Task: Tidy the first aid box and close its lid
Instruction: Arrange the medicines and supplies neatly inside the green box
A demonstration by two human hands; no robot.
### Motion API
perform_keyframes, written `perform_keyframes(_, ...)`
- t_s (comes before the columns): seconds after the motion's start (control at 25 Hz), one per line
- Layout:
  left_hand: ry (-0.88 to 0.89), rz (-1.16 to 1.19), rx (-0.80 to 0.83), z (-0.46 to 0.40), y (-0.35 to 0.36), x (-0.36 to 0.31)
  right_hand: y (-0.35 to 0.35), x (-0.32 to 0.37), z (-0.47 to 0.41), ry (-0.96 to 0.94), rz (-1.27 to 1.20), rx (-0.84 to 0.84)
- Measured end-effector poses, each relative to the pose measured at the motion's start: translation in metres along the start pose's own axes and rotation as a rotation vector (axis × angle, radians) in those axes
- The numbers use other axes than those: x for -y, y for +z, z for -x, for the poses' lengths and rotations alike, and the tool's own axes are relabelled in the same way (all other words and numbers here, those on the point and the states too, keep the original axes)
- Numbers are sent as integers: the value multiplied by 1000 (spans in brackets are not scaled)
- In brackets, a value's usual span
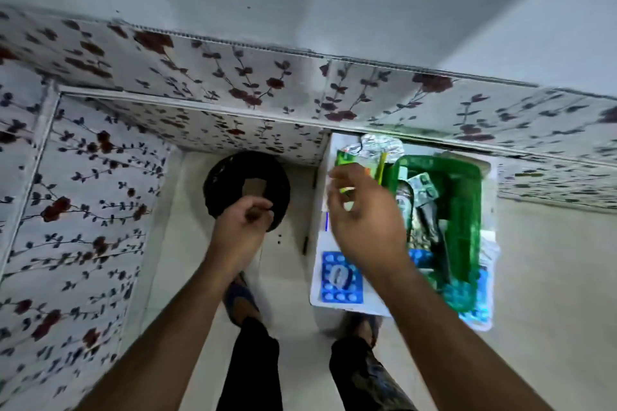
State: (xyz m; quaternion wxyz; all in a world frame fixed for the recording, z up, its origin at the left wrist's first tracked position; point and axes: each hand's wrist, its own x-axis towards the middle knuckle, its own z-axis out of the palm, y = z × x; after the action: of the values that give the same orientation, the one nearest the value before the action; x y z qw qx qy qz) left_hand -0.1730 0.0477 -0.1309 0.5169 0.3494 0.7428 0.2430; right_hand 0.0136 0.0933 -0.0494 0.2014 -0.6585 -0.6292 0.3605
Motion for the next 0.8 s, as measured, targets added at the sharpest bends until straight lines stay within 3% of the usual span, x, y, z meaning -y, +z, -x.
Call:
perform_keyframes(0.16, 181, -262, 32, 44, 58, -42, -122, -61, 26, 113, -139, -166)
perform_keyframes(0.32, 279, -474, -12, 60, 88, -46, -183, -138, 43, 257, -124, -279)
perform_keyframes(0.48, 347, -600, -102, 38, 98, -30, -167, -201, 27, 401, -85, -299)
perform_keyframes(0.68, 364, -688, -57, 32, 118, -24, -142, -254, -3, 522, 117, -254)
perform_keyframes(0.8, 391, -655, -193, 67, 111, -33, -142, -266, -7, 617, 124, -240)
